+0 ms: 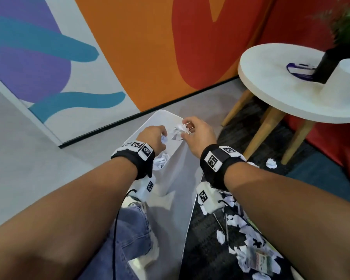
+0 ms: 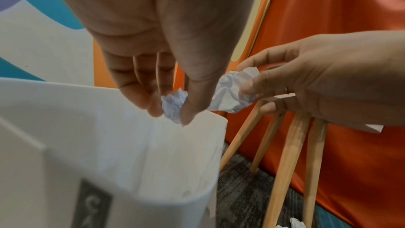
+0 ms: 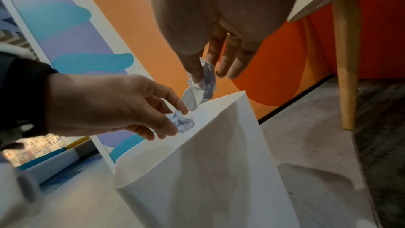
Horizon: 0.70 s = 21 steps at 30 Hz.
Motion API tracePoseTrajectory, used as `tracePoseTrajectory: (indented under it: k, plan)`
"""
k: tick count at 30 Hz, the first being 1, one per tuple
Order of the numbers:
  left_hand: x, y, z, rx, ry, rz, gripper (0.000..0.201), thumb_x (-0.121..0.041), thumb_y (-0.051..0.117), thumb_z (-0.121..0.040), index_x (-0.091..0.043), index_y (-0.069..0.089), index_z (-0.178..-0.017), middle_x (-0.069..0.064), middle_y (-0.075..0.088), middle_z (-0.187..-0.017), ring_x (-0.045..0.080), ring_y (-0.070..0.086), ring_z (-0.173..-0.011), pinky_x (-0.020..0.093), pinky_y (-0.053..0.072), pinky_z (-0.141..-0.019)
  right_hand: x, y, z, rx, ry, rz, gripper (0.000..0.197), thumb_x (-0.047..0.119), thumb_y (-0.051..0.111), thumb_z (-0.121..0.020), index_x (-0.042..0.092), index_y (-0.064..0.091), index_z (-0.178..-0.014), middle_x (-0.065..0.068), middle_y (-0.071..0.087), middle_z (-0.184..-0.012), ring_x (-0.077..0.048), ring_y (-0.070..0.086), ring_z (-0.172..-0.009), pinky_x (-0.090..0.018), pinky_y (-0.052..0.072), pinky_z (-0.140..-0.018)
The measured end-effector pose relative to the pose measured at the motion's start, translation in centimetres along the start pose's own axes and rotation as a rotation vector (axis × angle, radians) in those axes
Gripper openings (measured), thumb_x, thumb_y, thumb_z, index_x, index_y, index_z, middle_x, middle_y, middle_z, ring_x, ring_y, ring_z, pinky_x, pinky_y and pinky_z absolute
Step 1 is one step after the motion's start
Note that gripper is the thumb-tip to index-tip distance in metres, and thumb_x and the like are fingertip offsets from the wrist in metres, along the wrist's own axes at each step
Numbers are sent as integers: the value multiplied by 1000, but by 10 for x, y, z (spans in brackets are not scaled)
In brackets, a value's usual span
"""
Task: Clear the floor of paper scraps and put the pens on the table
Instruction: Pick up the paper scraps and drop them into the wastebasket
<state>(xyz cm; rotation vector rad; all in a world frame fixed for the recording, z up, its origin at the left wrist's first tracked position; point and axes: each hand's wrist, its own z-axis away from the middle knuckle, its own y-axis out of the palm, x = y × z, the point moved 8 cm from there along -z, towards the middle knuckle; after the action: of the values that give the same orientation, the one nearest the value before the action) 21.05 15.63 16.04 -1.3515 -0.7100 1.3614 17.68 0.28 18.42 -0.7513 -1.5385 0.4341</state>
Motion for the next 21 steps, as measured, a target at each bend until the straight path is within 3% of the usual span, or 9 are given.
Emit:
tracePoseTrajectory:
  k: [2, 6, 11, 15, 18, 21]
  plan:
    - [7, 8, -1, 47, -8, -20, 46, -13, 66, -81, -24, 55, -124, 6, 64, -115, 24, 59, -105, 30, 48, -84, 2, 7, -5, 16, -13, 30, 29, 12, 70, -81, 23, 63, -106, 9, 56, -91, -8, 53, -81, -15, 39, -73]
    - [21, 14, -4, 124, -37, -37, 49, -16, 69, -82, -26, 53, -128, 3, 63, -119, 23, 61, -106, 33, 51, -89, 1, 19, -14, 21, -5, 70, 29, 15, 69, -80, 25, 61, -107, 12, 55, -90, -16, 55, -92, -28, 47, -82]
    - [18, -9, -9, 40, -34, -42, 33, -17, 61, -85, -25, 58, -116, 1, 65, -112, 23, 62, -102, 32, 51, -83, -5, 32, -19, 96, 32, 104, 36, 22, 71, -81, 28, 57, -113, 10, 57, -95, -21, 53, -105, -37, 48, -89]
    - [-14, -34, -6, -71, 4, 43, 26, -19, 58, -83, -26, 60, -108, -1, 66, -106, 22, 62, -96, 34, 52, -82, -19, 30, -14, 111, 81, 102, 43, 35, 71, -81, 28, 55, -120, 4, 61, -111, -19, 49, -109, -36, 45, -92]
    - [-57, -45, 0, -131, 112, 133, 24, -18, 56, -82, -25, 62, -105, -1, 67, -100, 22, 63, -93, 33, 52, -81, -43, 8, -3, -18, 135, 55, 31, 30, 62, -87, 24, 57, -117, 0, 62, -107, -21, 54, -104, -37, 46, -90]
    - [-104, -34, 11, -125, 224, 164, 23, -14, 55, -83, -22, 63, -103, -1, 68, -96, 20, 62, -89, 28, 47, -77, -93, 1, 18, -32, 303, 6, 21, 23, 57, -88, 24, 58, -108, -3, 65, -101, -25, 61, -95, -38, 51, -87]
